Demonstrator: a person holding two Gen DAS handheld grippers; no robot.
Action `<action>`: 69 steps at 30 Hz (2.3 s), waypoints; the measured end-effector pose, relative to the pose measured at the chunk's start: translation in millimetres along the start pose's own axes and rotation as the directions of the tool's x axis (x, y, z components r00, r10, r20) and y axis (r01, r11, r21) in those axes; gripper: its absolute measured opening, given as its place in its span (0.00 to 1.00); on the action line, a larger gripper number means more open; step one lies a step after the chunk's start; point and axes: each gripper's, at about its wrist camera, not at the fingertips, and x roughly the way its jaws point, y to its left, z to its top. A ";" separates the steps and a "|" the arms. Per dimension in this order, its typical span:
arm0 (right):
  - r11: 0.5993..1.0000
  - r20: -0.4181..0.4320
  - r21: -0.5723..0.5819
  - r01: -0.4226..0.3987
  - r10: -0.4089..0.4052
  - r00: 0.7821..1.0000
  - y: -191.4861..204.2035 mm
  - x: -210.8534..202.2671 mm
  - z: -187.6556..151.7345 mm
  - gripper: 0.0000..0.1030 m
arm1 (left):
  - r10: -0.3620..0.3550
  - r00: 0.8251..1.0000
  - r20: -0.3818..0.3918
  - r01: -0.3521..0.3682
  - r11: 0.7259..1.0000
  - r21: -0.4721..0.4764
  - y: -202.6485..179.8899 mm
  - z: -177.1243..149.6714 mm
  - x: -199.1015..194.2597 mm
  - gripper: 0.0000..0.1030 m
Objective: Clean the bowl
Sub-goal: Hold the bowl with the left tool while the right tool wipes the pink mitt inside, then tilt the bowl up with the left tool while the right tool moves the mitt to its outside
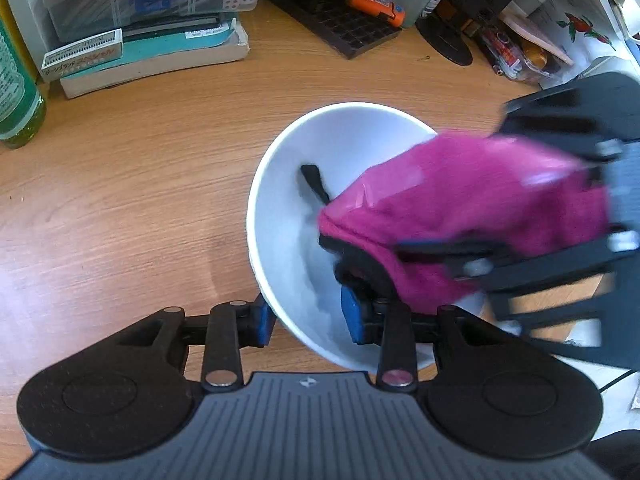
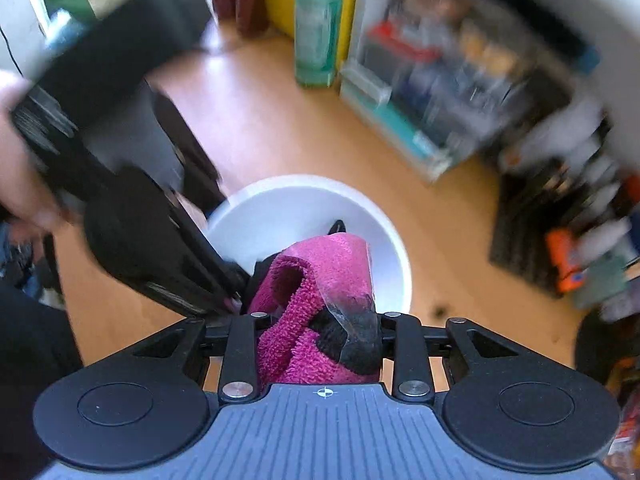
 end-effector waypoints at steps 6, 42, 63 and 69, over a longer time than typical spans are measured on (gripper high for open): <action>0.986 0.006 -0.159 0.050 -0.050 0.999 14.4 8.0 1.5 0.36 | 0.016 1.000 -0.007 -0.016 1.000 0.021 -1.3 3.5 -1.6 0.40; 0.906 0.149 0.320 0.278 -0.338 0.929 -26.8 -107.9 -71.3 0.32 | 0.127 0.978 0.164 -0.167 0.949 0.266 -9.6 17.4 -26.9 0.66; 0.810 0.175 0.555 0.190 -0.337 0.925 -17.4 -92.2 -126.6 0.33 | 0.220 0.933 0.285 -0.251 -0.169 0.953 -82.9 -64.0 24.7 0.15; 0.766 0.251 0.640 0.055 -0.276 0.928 -20.5 -87.1 -142.8 0.33 | 0.086 0.996 0.005 -0.060 0.656 0.752 -66.3 19.1 -1.0 0.30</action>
